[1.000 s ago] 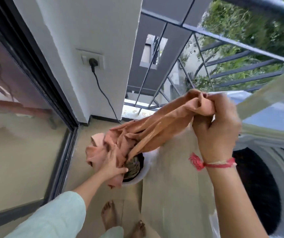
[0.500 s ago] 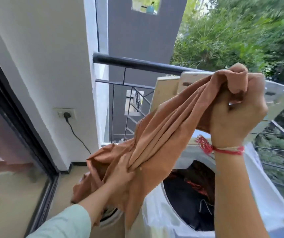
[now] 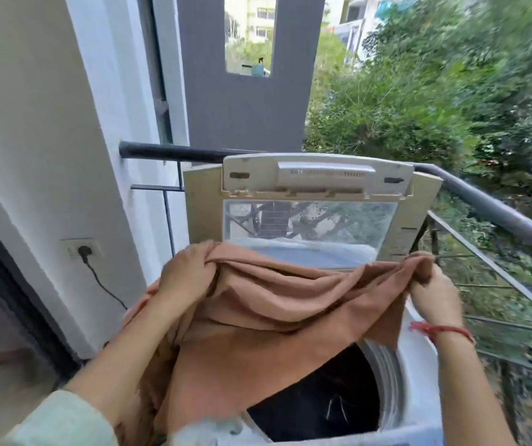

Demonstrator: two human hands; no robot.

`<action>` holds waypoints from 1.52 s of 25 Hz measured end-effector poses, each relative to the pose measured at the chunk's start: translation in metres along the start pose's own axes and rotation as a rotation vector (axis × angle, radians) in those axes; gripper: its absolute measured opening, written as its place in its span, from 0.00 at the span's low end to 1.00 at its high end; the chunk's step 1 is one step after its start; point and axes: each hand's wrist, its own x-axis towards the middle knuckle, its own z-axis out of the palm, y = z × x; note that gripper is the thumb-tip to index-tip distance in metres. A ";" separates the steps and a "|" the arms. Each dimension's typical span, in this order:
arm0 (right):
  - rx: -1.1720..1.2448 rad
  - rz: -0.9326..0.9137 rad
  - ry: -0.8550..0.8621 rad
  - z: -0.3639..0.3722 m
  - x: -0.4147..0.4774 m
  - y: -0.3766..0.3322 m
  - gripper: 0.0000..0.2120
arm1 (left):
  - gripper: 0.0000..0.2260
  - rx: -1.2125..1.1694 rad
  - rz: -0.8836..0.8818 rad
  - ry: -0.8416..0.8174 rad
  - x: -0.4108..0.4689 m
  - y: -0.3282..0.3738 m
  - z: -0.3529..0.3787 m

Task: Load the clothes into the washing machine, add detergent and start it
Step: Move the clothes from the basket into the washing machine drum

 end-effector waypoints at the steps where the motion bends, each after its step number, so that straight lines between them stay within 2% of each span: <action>1: -0.054 0.005 -0.097 0.013 -0.002 0.006 0.18 | 0.17 0.140 -0.044 -0.139 0.002 -0.005 0.007; 3: -0.115 -0.060 -0.179 0.044 -0.013 0.005 0.21 | 0.21 0.324 -0.139 -0.357 -0.006 -0.021 0.024; 5: -0.149 -0.270 -0.298 0.079 -0.042 -0.013 0.18 | 0.29 0.394 -0.110 -0.429 -0.016 -0.039 0.033; 8: -0.063 -0.539 -0.808 0.136 -0.123 -0.064 0.09 | 0.38 0.258 -0.158 -0.508 -0.022 -0.072 0.033; 9: -0.044 -0.558 -0.933 0.154 -0.151 -0.078 0.12 | 0.42 0.139 -0.229 -0.546 -0.024 -0.084 0.033; 11: -0.082 -0.570 -1.006 0.187 -0.196 -0.094 0.27 | 0.50 -0.071 -0.313 -0.603 -0.034 -0.098 0.042; 12: -0.154 -0.591 -0.976 0.200 -0.210 -0.097 0.32 | 0.50 -0.109 -0.320 -0.624 -0.040 -0.102 0.048; 13: -0.224 -0.609 -0.927 0.211 -0.218 -0.097 0.31 | 0.46 -0.124 -0.321 -0.623 -0.045 -0.103 0.055; 16: -0.210 -0.642 -0.836 0.228 -0.223 -0.092 0.10 | 0.29 -0.189 -0.327 -0.440 -0.051 -0.104 0.070; 18: -0.150 -0.659 -0.799 0.224 -0.225 -0.092 0.07 | 0.19 -0.218 -0.307 -0.374 -0.051 -0.102 0.074; 20: -0.013 -0.679 -0.729 0.205 -0.214 -0.094 0.07 | 0.13 -0.092 -0.255 -0.335 -0.051 -0.098 0.072; 22: 0.065 -0.675 -0.537 0.173 -0.179 -0.089 0.06 | 0.12 0.035 -0.167 -0.242 -0.052 -0.088 0.064; 26: -0.035 -0.501 -0.071 0.091 -0.076 -0.054 0.04 | 0.15 0.130 0.030 0.069 -0.038 -0.042 0.018; 28: -0.050 -0.368 0.174 0.045 -0.034 -0.039 0.03 | 0.16 0.124 0.119 0.236 -0.027 -0.016 -0.008; 30: -0.090 -0.232 0.342 0.013 -0.003 -0.024 0.04 | 0.18 0.059 0.157 0.315 -0.016 -0.002 -0.025; 31: -0.112 -0.190 0.357 0.007 0.008 -0.017 0.05 | 0.20 0.030 0.153 0.275 -0.013 0.000 -0.027; 32: -0.157 -0.163 0.304 0.009 0.016 -0.010 0.05 | 0.21 0.026 0.129 0.164 -0.009 -0.004 -0.025; 35: -0.379 -0.130 -0.095 0.046 0.008 0.004 0.05 | 0.16 0.147 0.030 -0.388 -0.018 -0.029 0.003; 36: -0.386 -0.154 -0.175 0.062 0.000 0.003 0.06 | 0.12 0.175 0.033 -0.489 -0.026 -0.042 0.013; 38: -0.260 -0.253 -0.256 0.097 -0.023 -0.013 0.08 | 0.08 0.161 0.051 -0.491 -0.040 -0.072 0.021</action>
